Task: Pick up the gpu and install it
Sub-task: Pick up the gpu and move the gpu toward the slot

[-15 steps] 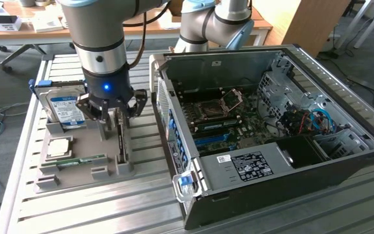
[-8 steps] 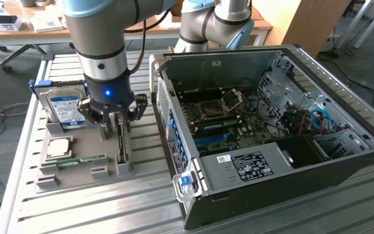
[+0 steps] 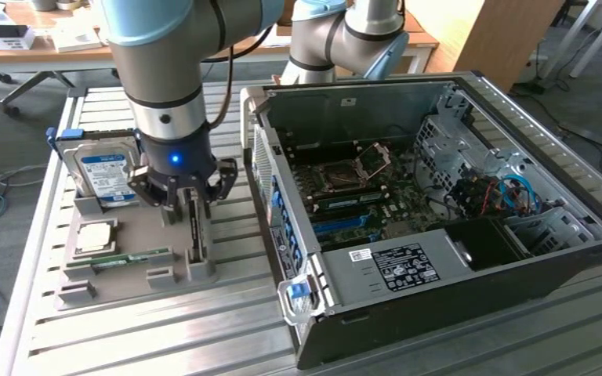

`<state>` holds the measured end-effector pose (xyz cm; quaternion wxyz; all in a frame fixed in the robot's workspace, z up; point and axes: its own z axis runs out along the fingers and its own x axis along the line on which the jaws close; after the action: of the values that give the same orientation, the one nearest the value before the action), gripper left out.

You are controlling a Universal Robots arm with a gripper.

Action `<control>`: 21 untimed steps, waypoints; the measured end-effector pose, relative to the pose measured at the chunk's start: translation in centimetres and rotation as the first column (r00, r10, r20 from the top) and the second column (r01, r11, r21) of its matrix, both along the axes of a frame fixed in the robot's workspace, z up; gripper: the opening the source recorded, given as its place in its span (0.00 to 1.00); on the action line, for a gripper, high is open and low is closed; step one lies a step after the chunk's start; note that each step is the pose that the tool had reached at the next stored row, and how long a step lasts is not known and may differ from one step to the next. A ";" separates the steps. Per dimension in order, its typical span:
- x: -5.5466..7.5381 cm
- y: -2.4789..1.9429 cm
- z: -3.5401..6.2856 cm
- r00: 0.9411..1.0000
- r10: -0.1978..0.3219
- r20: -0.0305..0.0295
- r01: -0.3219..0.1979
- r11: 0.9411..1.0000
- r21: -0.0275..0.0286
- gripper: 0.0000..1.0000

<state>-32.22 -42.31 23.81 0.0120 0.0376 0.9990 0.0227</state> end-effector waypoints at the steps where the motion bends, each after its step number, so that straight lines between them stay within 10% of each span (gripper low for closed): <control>1: 0.0 0.00 -0.14 1.000 0.000 0.000 0.000 1.000 0.000 0.47; 21: 0.0 0.00 -0.83 1.000 0.000 0.000 0.000 1.000 0.000 0.47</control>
<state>-32.20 -42.31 22.98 0.0119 0.0378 0.9990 0.0226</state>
